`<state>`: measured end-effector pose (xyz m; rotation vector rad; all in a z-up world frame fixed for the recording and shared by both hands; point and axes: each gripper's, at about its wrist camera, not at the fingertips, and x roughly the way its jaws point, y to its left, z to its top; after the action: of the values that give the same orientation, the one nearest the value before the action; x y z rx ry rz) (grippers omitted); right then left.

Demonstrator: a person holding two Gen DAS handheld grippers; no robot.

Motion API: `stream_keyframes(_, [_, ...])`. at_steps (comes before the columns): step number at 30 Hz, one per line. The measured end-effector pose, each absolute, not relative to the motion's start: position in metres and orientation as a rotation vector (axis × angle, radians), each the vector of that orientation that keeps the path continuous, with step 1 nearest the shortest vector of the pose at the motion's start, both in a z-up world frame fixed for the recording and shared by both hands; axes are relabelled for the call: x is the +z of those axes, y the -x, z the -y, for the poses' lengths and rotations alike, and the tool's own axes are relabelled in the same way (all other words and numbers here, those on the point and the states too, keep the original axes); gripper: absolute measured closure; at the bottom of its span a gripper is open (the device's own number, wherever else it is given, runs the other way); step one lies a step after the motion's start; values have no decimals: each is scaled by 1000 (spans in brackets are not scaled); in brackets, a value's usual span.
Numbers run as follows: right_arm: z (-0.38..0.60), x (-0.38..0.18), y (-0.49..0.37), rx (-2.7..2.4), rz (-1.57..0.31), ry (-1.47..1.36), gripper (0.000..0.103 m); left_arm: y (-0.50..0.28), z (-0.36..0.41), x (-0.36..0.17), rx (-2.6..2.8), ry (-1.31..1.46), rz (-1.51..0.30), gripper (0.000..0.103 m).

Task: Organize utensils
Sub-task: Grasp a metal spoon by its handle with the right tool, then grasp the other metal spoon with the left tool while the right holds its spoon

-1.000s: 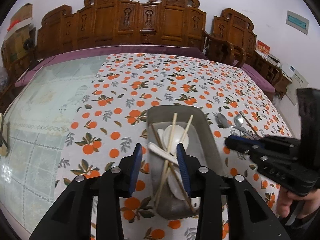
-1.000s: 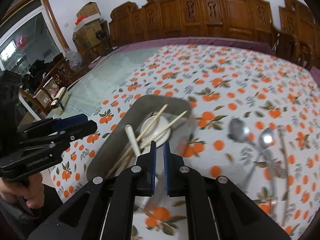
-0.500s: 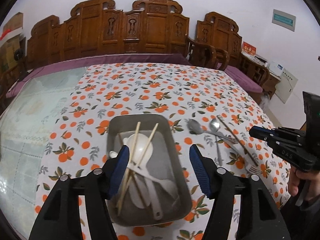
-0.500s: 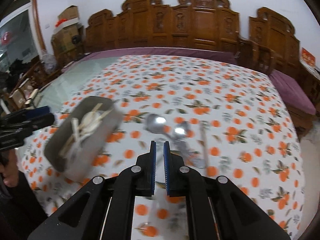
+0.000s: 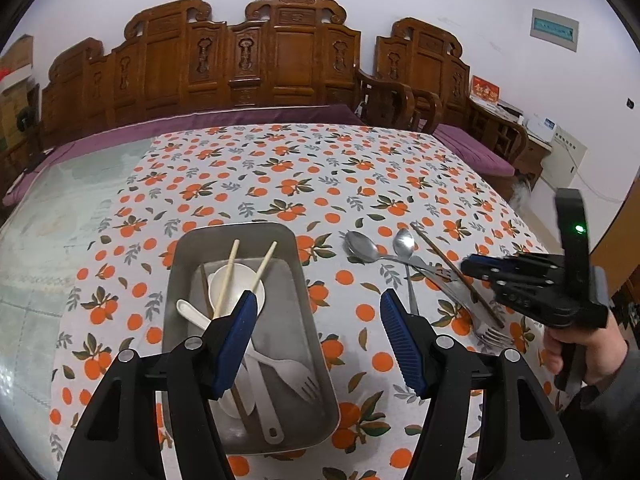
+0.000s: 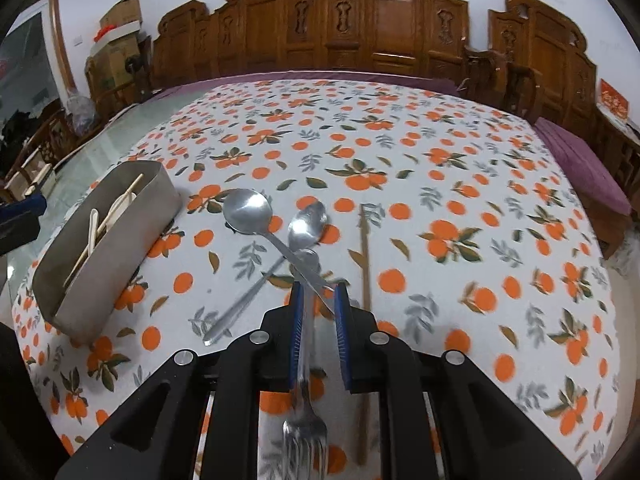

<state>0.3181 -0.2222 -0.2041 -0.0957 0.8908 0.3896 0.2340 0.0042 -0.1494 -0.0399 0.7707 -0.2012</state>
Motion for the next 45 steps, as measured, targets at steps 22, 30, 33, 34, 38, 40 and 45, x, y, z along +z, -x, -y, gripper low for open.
stream_keyframes(22, [154,-235,-381,574,-1008,277,74,-240,6,-158,-210,34,-793,42])
stream_keyframes(30, [147,-236,-376,574,-1023,317,91,-238,10,-157,-217,21,-789,42])
stream_keyframes(33, [147,-235,-373,581,-1024,316,96,-238,11,-158,-215,19,-788,42])
stream_keyframes(34, [147,-235,-371,578,-1023,313,96,-238,11,-158,-214,18,-788,42])
stream_keyframes(38, [156,-227,-364,577,-1004,272,96,-238,16,-159,-215,3,-792,42])
stream_keyframes(40, [164,-219,-360,561,-982,252,96,-239,21,-159,-220,-11,-791,42])
stream_keyframes(45, [205,-193,-357,508,-919,175,96,-242,39,-158,-224,-51,-787,42])
